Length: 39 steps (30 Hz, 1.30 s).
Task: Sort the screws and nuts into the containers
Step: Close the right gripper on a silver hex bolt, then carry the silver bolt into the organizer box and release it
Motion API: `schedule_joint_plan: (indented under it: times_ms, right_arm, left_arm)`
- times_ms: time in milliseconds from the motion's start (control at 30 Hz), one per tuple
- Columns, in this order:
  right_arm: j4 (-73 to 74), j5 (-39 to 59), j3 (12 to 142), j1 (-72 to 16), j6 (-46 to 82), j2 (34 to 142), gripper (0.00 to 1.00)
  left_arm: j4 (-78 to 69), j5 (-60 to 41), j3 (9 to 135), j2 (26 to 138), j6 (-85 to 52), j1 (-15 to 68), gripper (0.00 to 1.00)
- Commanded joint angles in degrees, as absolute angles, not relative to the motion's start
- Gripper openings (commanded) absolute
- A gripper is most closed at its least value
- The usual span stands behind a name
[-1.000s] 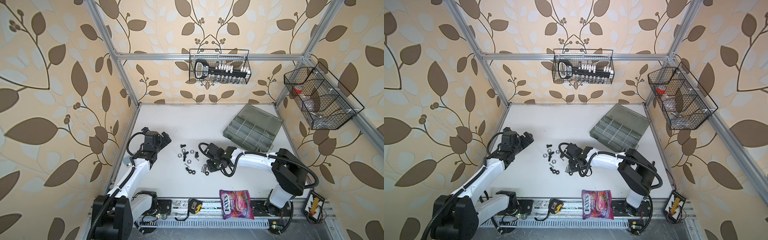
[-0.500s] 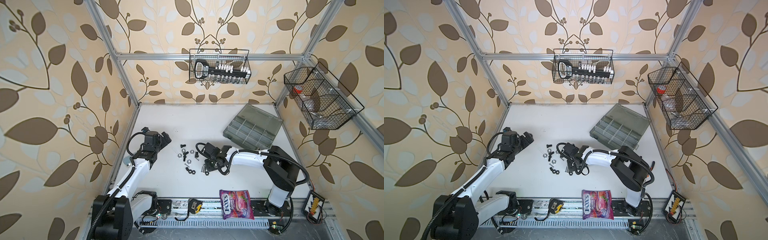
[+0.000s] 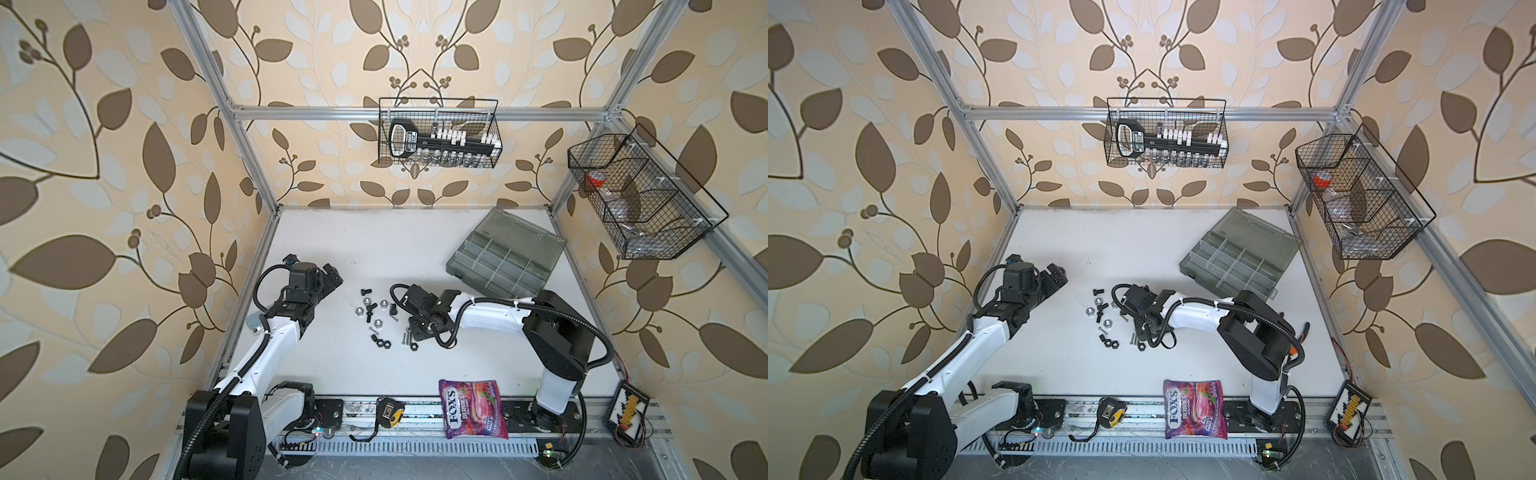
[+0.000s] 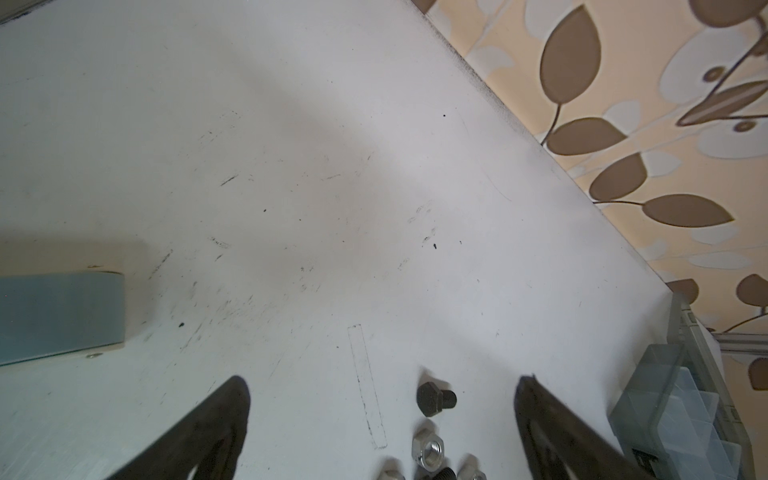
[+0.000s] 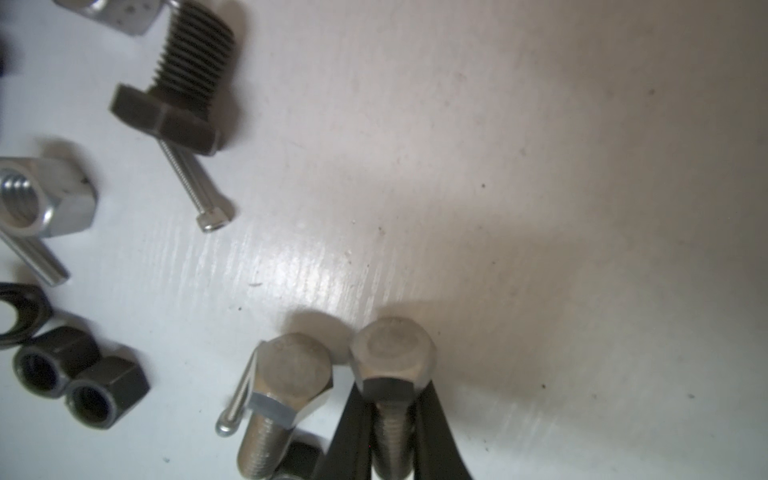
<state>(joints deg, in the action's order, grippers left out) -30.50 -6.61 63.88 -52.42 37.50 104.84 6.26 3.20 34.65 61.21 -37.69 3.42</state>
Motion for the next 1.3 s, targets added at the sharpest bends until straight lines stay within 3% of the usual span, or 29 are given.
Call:
schedule_joint_plan:
  times_ms: [0, 267, 633, 933, 1267]
  right_arm:
    - [-32.26, -7.92, 63.55, -51.62, 37.79, 103.57, 0.0]
    - [-32.25, -8.65, 58.83, -44.29, 39.96, 91.65, 0.0]
    - [-32.43, -7.08, 52.0, -23.15, 37.58, 76.1, 0.0]
    - [-31.31, -5.98, 51.24, -10.54, 35.56, 74.14, 0.0]
    - [-26.8, -5.53, 51.07, -4.76, 34.5, 77.84, 0.0]
  left_arm:
    - [6.82, 3.97, 36.77, 60.31, -37.53, 3.65, 0.99]
    - [6.75, 3.79, 36.91, 60.49, -37.53, 3.61, 0.99]
    - [6.68, 3.33, 37.18, 60.58, -37.49, 3.63, 0.99]
    - [6.28, 2.53, 37.68, 61.25, -37.58, 3.6, 0.99]
    - [6.15, 2.18, 37.55, 61.52, -37.59, 3.66, 0.99]
